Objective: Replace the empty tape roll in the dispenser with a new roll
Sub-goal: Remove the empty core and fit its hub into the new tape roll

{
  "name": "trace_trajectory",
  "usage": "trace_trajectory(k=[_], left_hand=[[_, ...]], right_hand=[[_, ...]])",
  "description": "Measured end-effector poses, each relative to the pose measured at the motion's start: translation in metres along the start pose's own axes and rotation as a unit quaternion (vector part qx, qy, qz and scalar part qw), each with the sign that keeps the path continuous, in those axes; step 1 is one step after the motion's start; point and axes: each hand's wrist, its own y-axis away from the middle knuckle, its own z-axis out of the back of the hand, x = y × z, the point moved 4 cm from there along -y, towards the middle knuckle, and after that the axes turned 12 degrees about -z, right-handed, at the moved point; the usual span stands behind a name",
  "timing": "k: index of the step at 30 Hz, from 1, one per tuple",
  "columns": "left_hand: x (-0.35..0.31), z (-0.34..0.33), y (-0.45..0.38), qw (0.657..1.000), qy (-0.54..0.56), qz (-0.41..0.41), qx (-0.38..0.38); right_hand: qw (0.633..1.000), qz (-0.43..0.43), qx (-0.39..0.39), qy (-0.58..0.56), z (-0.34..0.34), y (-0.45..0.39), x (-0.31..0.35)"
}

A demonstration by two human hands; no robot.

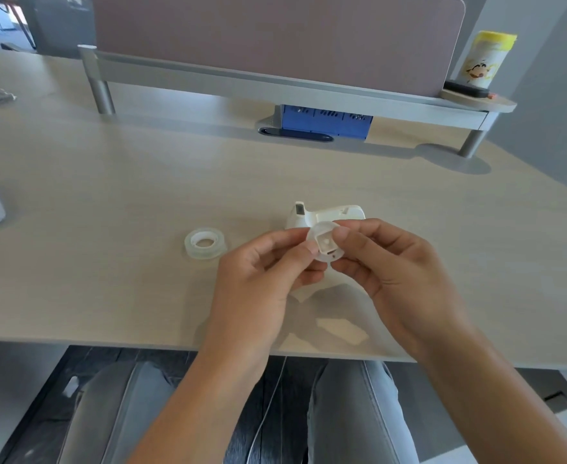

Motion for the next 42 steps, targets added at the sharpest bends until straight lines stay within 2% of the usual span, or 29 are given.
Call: trace_trajectory(k=[10, 31, 42], left_hand=[[0.005, 0.0, 0.005, 0.999, 0.03, -0.004, 0.02], [-0.009, -0.013, 0.017, 0.998, 0.062, -0.012, -0.001], [-0.008, -0.021, 0.02, 0.997, 0.078, 0.002, -0.014]], right_hand=[[0.991, -0.092, 0.044, -0.087, -0.003, 0.002, -0.007], [0.976, -0.134, 0.08, -0.15, -0.013, 0.008, -0.009], [0.97, -0.141, 0.074, -0.185, -0.012, 0.014, -0.012]])
